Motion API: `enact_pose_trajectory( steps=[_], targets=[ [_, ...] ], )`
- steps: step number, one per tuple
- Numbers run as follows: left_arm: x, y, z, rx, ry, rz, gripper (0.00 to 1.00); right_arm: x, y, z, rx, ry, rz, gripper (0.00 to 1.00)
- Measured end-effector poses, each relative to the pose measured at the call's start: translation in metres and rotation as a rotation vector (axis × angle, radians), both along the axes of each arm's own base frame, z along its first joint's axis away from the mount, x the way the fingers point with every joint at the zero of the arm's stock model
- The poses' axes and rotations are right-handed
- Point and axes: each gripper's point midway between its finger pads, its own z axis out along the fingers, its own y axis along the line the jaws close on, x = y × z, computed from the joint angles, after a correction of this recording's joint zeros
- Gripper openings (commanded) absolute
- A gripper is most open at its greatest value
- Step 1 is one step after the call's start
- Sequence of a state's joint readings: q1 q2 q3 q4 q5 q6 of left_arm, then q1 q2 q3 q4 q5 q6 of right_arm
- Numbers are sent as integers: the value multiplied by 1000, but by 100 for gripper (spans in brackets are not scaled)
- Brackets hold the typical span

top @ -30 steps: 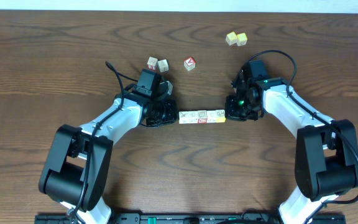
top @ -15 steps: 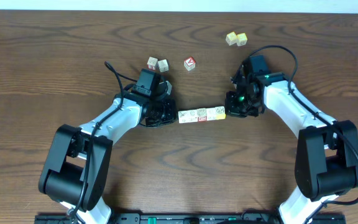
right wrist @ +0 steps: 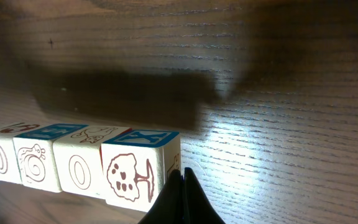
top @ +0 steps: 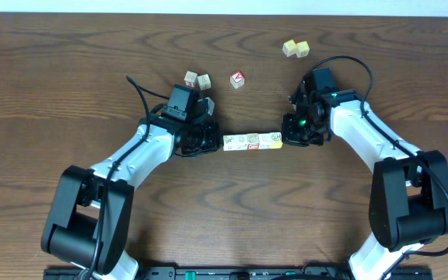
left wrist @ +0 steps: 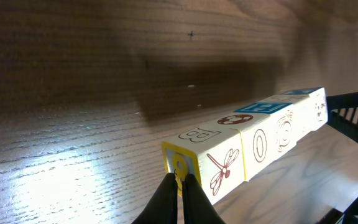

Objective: Lift 5 blocks

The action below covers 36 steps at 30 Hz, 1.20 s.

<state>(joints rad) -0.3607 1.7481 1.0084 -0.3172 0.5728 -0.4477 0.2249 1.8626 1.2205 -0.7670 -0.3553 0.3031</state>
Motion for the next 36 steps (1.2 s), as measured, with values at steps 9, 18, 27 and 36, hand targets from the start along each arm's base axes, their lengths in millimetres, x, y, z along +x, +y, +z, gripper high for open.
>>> enact_pose_trajectory(
  steps=[9, 18, 27, 36],
  targets=[
    [0, 0, 0, 0, 7, 14, 7, 3, 1, 5, 7, -13, 1, 1],
    [1, 2, 0, -1, 17, 31, 7, 4, 2, 30, 24, -66, 2, 1],
    [-1, 1, 2, -15, 32, 35, 7, 2, 2, 30, 24, -59, 2, 1],
    [4, -2, 41, -63, -69, 30, 7, 1, 0, 29, 15, -52, -2, 1]
  ],
)
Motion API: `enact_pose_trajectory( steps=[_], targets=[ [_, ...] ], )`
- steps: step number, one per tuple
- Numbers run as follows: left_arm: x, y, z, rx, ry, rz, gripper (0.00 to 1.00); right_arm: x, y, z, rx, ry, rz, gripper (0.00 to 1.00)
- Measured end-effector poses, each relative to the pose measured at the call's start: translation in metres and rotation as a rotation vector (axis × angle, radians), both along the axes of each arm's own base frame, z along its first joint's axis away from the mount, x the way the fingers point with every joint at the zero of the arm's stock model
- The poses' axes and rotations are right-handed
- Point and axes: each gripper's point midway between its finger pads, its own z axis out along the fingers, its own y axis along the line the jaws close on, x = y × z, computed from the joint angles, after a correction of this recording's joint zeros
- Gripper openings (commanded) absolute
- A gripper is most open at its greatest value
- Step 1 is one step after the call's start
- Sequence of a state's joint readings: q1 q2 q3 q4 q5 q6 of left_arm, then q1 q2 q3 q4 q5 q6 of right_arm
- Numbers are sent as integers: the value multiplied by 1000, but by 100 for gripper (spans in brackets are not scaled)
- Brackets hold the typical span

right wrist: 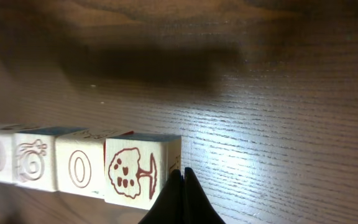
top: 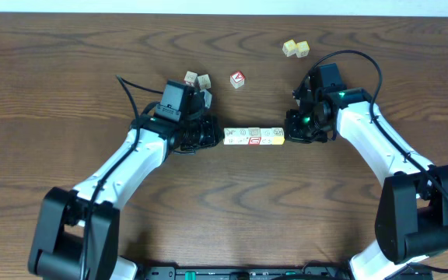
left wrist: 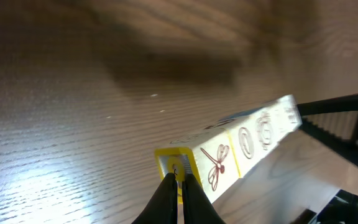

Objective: Lift 5 blocks

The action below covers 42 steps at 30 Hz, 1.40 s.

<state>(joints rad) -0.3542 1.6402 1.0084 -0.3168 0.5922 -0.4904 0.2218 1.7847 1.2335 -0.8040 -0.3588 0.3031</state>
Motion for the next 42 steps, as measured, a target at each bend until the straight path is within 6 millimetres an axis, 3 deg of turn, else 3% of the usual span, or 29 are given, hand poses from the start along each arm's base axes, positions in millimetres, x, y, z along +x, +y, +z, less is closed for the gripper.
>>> enact_pose_trajectory(
  steps=[11, 20, 42],
  targets=[
    [0, 0, 6, -10, -8, 5, 7, 2, 0, 10, -5, -2, -1, 1],
    [0, 0, 5, -9, -6, 5, 7, 1, -2, 36, 0, -52, -3, 1],
    [0, 0, 6, -12, -3, 10, 7, -6, -3, 36, -3, -23, -3, 1]
  ],
)
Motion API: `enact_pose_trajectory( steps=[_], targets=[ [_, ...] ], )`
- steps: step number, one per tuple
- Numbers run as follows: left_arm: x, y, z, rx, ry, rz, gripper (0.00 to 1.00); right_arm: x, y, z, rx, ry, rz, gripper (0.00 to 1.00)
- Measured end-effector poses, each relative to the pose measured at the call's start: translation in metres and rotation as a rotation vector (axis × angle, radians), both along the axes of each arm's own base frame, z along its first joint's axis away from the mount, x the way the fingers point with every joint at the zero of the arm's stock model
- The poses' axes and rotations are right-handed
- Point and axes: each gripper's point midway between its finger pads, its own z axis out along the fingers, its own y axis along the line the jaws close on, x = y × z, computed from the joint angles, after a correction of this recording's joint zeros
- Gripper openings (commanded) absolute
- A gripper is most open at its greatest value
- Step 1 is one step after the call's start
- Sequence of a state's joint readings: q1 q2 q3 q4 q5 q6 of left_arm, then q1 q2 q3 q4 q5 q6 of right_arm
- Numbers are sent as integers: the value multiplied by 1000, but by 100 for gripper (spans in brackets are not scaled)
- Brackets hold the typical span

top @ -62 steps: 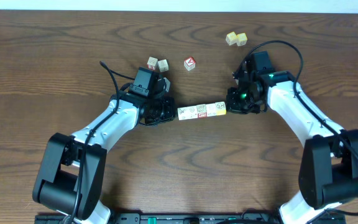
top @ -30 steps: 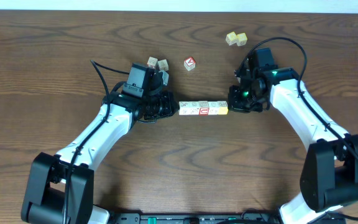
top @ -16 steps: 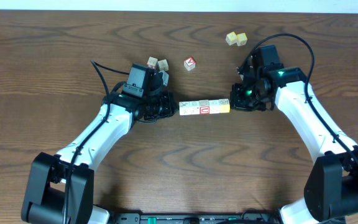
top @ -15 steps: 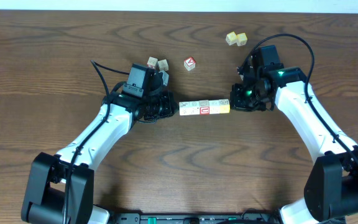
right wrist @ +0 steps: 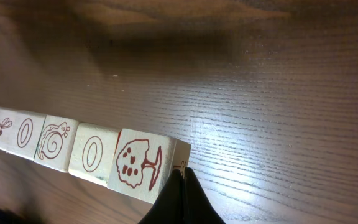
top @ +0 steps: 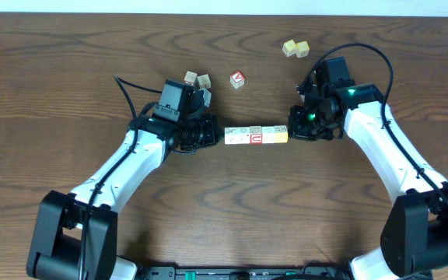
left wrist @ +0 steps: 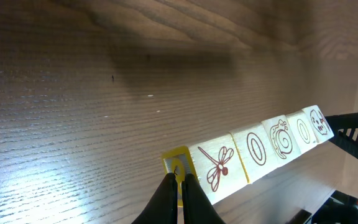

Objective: Lift 5 blocks

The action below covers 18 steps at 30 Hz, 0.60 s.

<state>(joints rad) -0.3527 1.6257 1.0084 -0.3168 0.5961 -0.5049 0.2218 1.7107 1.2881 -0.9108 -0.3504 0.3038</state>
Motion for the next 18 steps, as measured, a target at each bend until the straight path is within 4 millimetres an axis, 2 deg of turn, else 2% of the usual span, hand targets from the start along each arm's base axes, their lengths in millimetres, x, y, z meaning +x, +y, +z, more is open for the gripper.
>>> enact_pose_trajectory(
  steps=[18],
  targets=[
    [0, 0, 0, -4, 10, 11, 7, 0, 0, 0, 1, 3, -3, 1]
  ],
)
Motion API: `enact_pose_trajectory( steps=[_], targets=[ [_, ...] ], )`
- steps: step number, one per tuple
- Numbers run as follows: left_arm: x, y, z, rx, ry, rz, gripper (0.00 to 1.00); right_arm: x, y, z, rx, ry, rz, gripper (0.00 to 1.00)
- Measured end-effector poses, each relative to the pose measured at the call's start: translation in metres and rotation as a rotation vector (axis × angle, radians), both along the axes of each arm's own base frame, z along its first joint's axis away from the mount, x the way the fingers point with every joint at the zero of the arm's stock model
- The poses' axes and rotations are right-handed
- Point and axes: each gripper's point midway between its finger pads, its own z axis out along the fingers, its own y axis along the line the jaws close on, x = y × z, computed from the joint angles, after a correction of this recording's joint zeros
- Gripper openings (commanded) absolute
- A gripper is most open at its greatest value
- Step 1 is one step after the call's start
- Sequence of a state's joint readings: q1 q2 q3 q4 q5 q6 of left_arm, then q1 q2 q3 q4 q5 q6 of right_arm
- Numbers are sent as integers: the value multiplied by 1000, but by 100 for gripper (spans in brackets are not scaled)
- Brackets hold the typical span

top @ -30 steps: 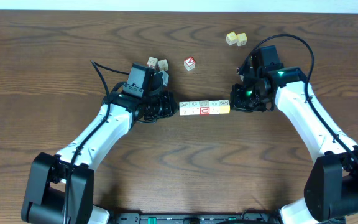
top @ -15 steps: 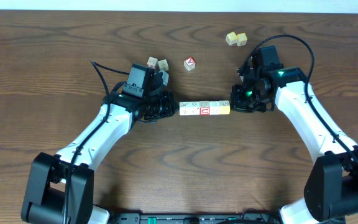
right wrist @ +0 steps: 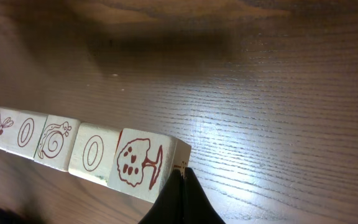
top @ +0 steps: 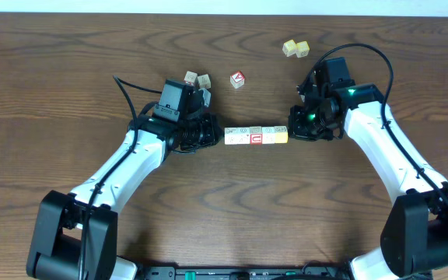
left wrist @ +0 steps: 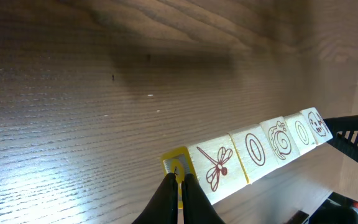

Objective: Lift 5 blocks

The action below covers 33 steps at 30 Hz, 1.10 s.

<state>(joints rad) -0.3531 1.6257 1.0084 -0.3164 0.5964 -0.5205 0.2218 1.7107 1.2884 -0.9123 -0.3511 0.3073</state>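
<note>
A straight row of several picture blocks [top: 255,138] hangs above the table, pinched end to end between my two grippers. My left gripper [top: 213,137] is shut, its tips [left wrist: 179,178] pressed against the yellow-edged end face beside the dragonfly block [left wrist: 216,167]. My right gripper [top: 294,131] is also shut, its tips [right wrist: 182,175] against the end of the tree block [right wrist: 140,165]. The row's shadow lies far off on the wood in both wrist views.
Two loose blocks [top: 197,79] lie just behind my left wrist. A red-marked block [top: 238,78] sits to their right, and two yellowish blocks [top: 295,48] lie at the back right. The brown wooden table [top: 68,70] stretches all around.
At first the row sat low between my two shut grippers, its shadow close beside it. Then it was a little farther back with the shadow drawing away. After that it stood well above the wood, still pinched at both ends, and it stays there now.
</note>
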Motion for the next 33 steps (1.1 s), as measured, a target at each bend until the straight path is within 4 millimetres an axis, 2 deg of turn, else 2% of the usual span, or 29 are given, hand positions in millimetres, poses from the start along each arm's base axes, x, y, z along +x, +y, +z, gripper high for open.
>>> enact_pose_trajectory(
  steps=[33],
  targets=[
    [0, 0, 2, -3, -3, 3, 7, 0, 0, 1, 2, 4, -13, 1]
  ],
)
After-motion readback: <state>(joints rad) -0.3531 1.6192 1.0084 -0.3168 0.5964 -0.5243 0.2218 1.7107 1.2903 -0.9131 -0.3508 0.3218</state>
